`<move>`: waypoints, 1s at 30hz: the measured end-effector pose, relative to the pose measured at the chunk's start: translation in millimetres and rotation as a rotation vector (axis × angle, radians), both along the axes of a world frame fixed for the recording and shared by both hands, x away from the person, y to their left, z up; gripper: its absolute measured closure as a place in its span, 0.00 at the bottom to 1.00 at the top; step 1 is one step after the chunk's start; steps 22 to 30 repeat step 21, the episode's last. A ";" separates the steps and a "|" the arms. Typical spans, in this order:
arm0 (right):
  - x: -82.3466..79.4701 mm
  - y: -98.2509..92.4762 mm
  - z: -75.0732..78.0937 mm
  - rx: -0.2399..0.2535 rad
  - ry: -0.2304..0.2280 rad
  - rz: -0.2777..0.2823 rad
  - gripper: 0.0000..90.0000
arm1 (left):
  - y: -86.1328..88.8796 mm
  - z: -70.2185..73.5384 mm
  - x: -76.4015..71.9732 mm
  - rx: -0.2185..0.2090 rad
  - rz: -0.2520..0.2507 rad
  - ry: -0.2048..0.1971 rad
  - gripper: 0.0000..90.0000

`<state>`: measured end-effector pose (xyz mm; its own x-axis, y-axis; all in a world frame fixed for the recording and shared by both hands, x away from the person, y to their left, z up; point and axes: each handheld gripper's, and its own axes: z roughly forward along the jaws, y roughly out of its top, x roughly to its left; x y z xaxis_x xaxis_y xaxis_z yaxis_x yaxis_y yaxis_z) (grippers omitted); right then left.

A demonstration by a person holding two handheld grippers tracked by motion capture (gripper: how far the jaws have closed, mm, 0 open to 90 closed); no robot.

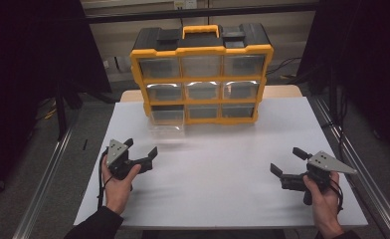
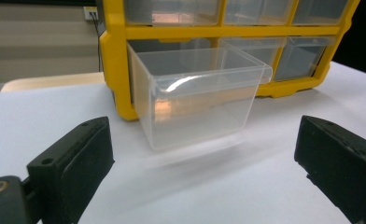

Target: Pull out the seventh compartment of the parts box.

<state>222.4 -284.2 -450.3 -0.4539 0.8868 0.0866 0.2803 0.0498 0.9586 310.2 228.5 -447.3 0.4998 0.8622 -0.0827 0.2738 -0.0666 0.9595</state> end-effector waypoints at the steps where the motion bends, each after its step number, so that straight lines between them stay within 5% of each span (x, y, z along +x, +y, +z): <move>1: 0.1 -0.2 0.0 0.000 -0.004 0.000 0.00 | 2.1 -0.3 -3.3 0.006 0.008 -0.010 0.05; 4: 0.7 -0.2 -0.3 0.003 -0.001 -0.005 0.00 | 8.6 -1.6 -14.0 -0.034 0.002 -0.002 0.05; 7: 0.4 -0.1 -0.2 0.003 0.000 -0.005 0.00 | 15.6 -1.6 -25.3 0.028 -0.001 -0.008 0.05; 10: -0.3 -0.7 -0.3 0.002 0.001 -0.006 0.00 | 19.6 -1.8 -32.9 0.006 0.003 0.001 0.04; 15: 0.0 -1.2 -0.6 0.006 0.001 -0.013 0.00 | 25.3 -1.8 -45.1 0.034 0.013 0.007 0.04; 30: 1.0 -2.3 -1.5 0.000 0.011 -0.023 0.01 | 23.9 -0.3 -42.2 0.042 0.007 -0.008 0.04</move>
